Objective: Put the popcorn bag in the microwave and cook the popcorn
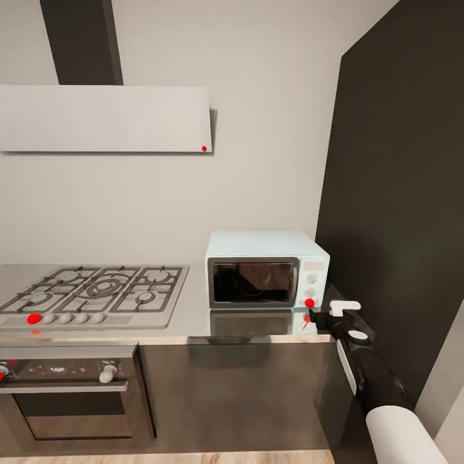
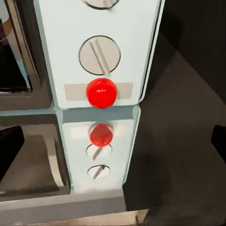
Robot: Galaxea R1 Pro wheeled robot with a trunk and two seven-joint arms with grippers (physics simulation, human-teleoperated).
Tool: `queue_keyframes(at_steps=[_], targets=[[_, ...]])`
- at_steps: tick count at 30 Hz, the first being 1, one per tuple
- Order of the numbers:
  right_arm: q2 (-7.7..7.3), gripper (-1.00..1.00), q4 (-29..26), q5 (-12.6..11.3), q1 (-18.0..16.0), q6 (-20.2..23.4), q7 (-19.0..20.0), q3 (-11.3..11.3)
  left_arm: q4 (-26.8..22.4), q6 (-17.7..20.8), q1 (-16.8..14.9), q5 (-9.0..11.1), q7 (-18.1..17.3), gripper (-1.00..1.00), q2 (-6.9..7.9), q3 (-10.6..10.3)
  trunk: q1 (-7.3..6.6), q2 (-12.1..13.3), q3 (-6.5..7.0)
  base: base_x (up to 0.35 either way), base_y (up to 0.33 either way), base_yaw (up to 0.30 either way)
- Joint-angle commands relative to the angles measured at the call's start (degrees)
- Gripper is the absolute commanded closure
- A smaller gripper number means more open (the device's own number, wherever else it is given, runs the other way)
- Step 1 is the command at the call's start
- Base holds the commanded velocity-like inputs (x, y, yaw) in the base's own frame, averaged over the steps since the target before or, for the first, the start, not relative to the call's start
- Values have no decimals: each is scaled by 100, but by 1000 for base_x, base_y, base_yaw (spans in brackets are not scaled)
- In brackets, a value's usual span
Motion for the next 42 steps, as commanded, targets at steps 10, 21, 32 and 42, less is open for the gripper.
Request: queue_keyframes(at_steps=[10, 21, 32, 42], targets=[[-2, 100, 32, 51, -4, -61, -32, -17, 2, -16, -4, 47, 18, -100, -3, -49, 1, -6, -8, 0, 0, 0], [-9, 100, 23, 104, -4, -40, -13, 1, -2, -16, -4, 49, 18, -100, -5, -49, 1, -6, -8, 0, 0, 0], [-22, 100, 27, 71, -4, -37, 28, 1, 0, -16, -4, 48, 18, -100, -3, -49, 1, -6, -8, 54, 0, 0], [-28, 100, 80, 42, -4, 9, 67, 11, 0, -16, -4, 47, 18, -100, -3, -49, 1, -6, -8, 80, 0, 0]])
